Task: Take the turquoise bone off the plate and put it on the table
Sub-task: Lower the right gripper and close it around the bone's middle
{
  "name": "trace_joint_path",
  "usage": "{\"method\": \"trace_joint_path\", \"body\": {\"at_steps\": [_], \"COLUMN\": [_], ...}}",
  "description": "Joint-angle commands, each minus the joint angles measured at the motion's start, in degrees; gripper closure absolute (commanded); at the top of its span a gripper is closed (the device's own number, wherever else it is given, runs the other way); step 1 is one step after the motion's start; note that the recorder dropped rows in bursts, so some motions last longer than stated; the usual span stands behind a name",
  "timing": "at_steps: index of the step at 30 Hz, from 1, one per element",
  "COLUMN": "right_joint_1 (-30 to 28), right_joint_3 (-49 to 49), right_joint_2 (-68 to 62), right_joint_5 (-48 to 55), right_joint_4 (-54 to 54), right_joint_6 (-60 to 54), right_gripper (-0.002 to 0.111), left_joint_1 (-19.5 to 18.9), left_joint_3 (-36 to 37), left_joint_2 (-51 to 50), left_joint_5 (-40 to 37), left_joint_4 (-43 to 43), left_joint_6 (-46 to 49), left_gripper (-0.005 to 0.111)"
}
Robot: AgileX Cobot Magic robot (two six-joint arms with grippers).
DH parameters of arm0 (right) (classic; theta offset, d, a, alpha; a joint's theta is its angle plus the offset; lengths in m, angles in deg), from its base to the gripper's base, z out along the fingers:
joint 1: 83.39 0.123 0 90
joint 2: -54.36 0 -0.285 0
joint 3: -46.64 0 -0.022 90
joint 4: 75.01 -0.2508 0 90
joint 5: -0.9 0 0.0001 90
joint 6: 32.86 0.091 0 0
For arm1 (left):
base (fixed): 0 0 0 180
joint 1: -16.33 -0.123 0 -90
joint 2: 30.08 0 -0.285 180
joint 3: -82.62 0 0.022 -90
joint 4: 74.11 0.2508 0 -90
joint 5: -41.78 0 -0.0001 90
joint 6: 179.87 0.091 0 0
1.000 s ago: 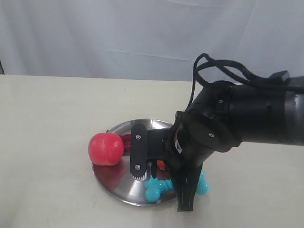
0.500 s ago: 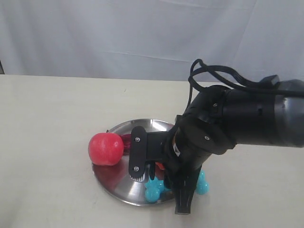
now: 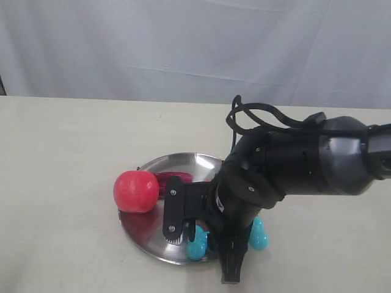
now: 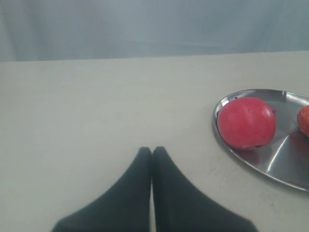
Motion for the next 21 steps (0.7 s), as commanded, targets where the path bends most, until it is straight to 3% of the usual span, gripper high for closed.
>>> {"method": "trace_joint_path", "body": {"at_steps": [1,21], "right_joint_1": [-0.79,-1.19], "right_joint_3": [0.36,0.36], "right_joint_2": [-0.80,-4.54], "right_joint_5": [-1.61,-4.16], "right_joint_4": [0.56,2.42], "right_joint_6": [0.57,2.05], "right_gripper": [0.060,0.060], "left_joint_1": [0.16,0.16], "left_joint_3": [0.19,0.19], "left_joint_2": [0.07,0.07], "left_joint_5": [0.04,0.04], "left_joint_4": [0.02,0.02], "left_joint_6": [-0.10,-0.10], "left_gripper": [0.107,0.107]}}
